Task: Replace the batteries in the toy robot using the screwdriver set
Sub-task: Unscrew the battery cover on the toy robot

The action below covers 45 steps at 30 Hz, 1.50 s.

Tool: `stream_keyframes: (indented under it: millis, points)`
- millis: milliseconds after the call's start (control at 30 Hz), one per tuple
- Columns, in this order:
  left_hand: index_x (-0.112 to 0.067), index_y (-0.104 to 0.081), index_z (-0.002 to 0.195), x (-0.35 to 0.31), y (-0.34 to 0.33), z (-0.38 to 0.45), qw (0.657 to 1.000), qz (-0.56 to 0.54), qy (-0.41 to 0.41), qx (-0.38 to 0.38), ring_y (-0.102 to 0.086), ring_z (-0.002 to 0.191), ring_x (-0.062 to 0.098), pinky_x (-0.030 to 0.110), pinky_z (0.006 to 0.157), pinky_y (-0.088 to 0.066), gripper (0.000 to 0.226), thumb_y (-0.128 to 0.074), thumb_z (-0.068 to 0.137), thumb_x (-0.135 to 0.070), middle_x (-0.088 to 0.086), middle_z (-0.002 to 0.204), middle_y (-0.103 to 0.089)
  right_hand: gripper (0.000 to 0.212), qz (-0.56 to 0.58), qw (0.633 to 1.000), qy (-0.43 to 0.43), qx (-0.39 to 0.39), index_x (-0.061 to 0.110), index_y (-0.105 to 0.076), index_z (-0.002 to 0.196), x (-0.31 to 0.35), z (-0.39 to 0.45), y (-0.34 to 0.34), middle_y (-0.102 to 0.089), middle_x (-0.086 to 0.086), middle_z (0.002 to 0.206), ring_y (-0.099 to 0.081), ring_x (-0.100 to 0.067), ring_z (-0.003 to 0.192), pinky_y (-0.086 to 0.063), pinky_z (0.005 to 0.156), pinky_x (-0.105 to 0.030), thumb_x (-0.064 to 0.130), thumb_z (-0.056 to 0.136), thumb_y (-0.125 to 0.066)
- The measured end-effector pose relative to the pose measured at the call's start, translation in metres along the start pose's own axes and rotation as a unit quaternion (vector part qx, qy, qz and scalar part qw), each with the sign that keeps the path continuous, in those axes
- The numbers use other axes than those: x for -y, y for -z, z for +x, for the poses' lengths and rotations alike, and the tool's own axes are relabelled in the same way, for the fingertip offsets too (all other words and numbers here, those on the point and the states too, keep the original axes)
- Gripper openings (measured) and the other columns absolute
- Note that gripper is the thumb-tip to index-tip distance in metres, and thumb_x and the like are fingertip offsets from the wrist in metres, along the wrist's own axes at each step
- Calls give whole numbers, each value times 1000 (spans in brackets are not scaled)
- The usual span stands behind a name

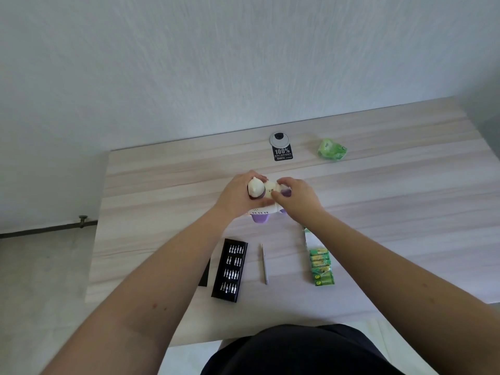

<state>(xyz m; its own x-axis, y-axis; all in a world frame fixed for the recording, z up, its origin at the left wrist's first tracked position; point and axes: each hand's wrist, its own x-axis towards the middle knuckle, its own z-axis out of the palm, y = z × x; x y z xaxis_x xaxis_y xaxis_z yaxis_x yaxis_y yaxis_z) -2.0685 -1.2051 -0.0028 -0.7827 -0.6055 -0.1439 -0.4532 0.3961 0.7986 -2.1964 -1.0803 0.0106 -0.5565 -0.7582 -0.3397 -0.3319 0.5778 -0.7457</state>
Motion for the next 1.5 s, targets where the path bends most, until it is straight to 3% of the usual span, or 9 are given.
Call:
stream_keyframes:
  millis: [100,233,400,533,667,833,1100,1267,1500]
  points:
    - [-32,-63,107,7,6,-2,999,-7,-11,32,-56,109,7,33,97,-47,67,-95,49,-26,-6,118,-64,41,6,1000,-11,0,23,-59,123,2,-2,1,-61,-8,112,-64,-19,91,-56,84,-43,34,84,-67]
    - [-33,-61,120,19,9,-7,999,0,-16,42,-50,114,2,24,100,-41,77,-94,51,-25,-8,125,-56,40,-1,1000,-27,1,21,-59,121,10,-3,1,-64,-8,109,-64,-21,85,-57,80,-42,35,85,-67]
    - [-30,-62,121,17,8,-9,1000,-8,-13,27,-52,112,8,25,99,-41,75,-93,53,-22,-8,120,-53,36,3,999,-50,4,20,-59,117,22,-4,4,-65,-5,116,-65,-24,90,-58,78,-43,34,85,-65]
    - [-28,-63,120,18,7,-9,1000,-10,-23,17,-53,110,9,27,98,-42,75,-93,52,-25,-9,118,-54,36,-17,998,-67,15,19,-59,119,30,-3,7,-60,-2,124,-67,-25,82,-59,65,-32,31,87,-64]
    - [-37,-60,118,23,5,-9,1000,-8,-18,16,-52,113,8,30,98,-44,76,-87,47,-43,-14,119,-53,34,-113,990,-74,32,20,-60,120,43,0,10,-62,-2,120,-65,-19,65,-45,55,-19,30,87,-59]
    - [-34,-59,120,27,4,-5,999,5,-28,22,-49,115,10,34,101,-42,76,-90,51,-40,-10,122,-54,31,-199,976,-77,40,14,-62,110,55,0,5,-70,-8,97,-70,-25,79,-54,77,-31,27,83,-52]
    - [-30,-59,120,25,6,-6,999,12,-34,23,-50,114,13,36,100,-43,73,-91,54,-33,-8,120,-53,28,-316,946,-40,59,6,-53,110,62,0,0,-64,-13,100,-52,-28,78,-31,54,-29,25,90,-44]
    - [-36,-57,120,26,5,-5,999,17,-25,30,-49,116,12,37,100,-43,74,-90,53,-38,-11,121,-52,28,-350,934,-31,67,5,-52,113,63,1,-5,-57,-11,106,-57,-30,97,-36,72,-31,23,94,-41]
    - [-33,-57,120,25,6,-4,999,26,-28,30,-49,115,12,35,101,-42,74,-91,54,-36,-10,121,-53,27,-504,855,94,75,1,-50,120,57,-6,-6,-48,-14,118,-56,-33,105,-36,71,-33,0,94,-44]
